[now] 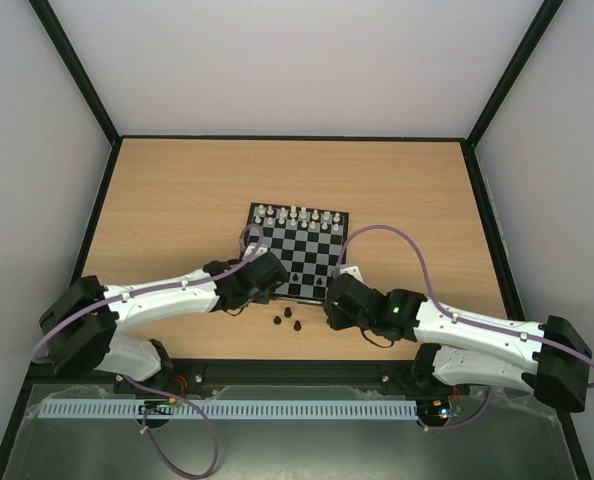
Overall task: Set up the chess pieces on the board
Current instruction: Pick up the chess piece at the center of the board, then place the chess piece on the chessboard.
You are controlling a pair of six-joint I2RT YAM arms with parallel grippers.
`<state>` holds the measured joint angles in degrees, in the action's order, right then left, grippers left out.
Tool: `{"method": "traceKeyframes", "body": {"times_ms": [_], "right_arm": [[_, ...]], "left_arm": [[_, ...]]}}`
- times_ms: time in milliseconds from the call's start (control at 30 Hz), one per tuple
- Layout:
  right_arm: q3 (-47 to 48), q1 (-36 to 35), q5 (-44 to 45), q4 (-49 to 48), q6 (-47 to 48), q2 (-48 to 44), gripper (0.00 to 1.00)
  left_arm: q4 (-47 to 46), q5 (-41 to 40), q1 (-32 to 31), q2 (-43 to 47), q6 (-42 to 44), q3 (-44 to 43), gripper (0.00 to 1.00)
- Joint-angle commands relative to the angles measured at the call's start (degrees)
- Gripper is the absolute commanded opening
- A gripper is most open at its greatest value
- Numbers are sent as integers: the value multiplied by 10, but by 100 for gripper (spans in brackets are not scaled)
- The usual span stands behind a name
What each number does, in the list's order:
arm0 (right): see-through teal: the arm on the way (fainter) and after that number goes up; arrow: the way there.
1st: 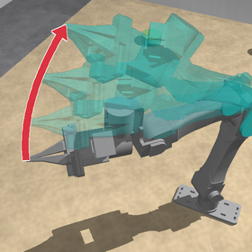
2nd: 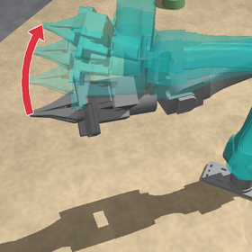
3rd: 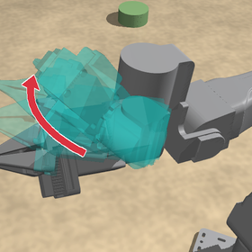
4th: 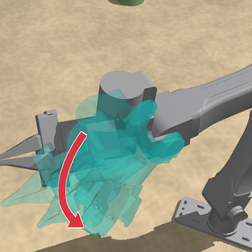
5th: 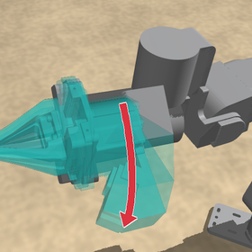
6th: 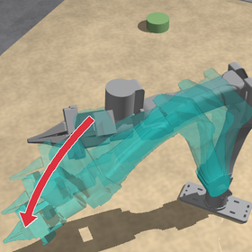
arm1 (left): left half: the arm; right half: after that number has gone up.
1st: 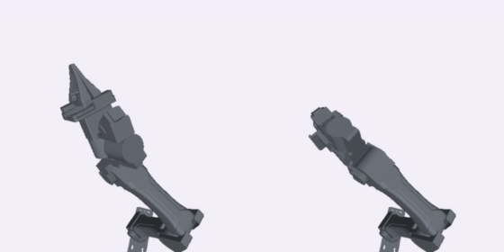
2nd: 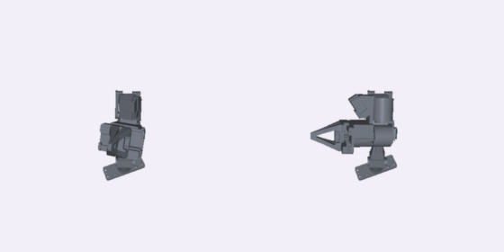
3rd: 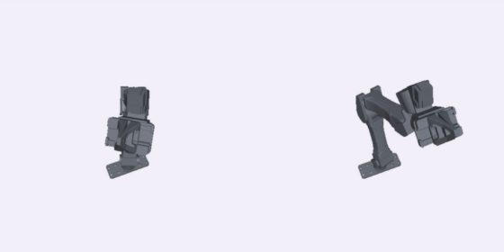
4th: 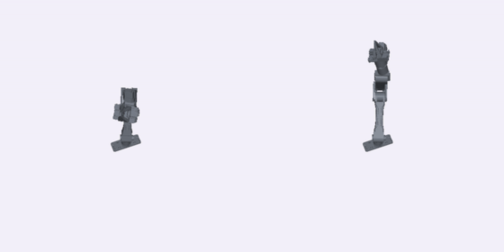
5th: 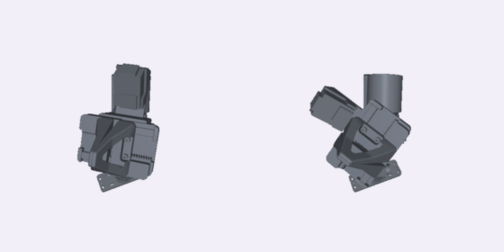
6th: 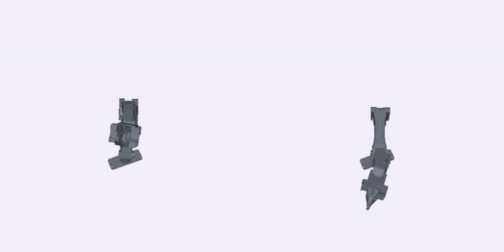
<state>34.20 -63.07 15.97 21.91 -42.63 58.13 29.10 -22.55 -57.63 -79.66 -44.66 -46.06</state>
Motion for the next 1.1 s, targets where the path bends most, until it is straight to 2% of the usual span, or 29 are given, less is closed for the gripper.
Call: {"method": "traceKeyframes", "body": {"times_ms": [0, 233, 800, 1067], "right_arm": [[-8, 2, 4, 7, 4, 0, 48], [-7, 2, 5, 8, 5, 1, 48], [-7, 2, 6, 8, 4, 6, 48], [-7, 2, 6, 8, 4, 7, 48]], "left_arm": [[-10, 6, 18, -20, 47, -14, 2], [-37, 20, 41, -41, 67, -14, 2], [-58, 33, 51, -68, 79, -12, 2], [-62, 34, 52, -75, 80, -12, 12]]}}
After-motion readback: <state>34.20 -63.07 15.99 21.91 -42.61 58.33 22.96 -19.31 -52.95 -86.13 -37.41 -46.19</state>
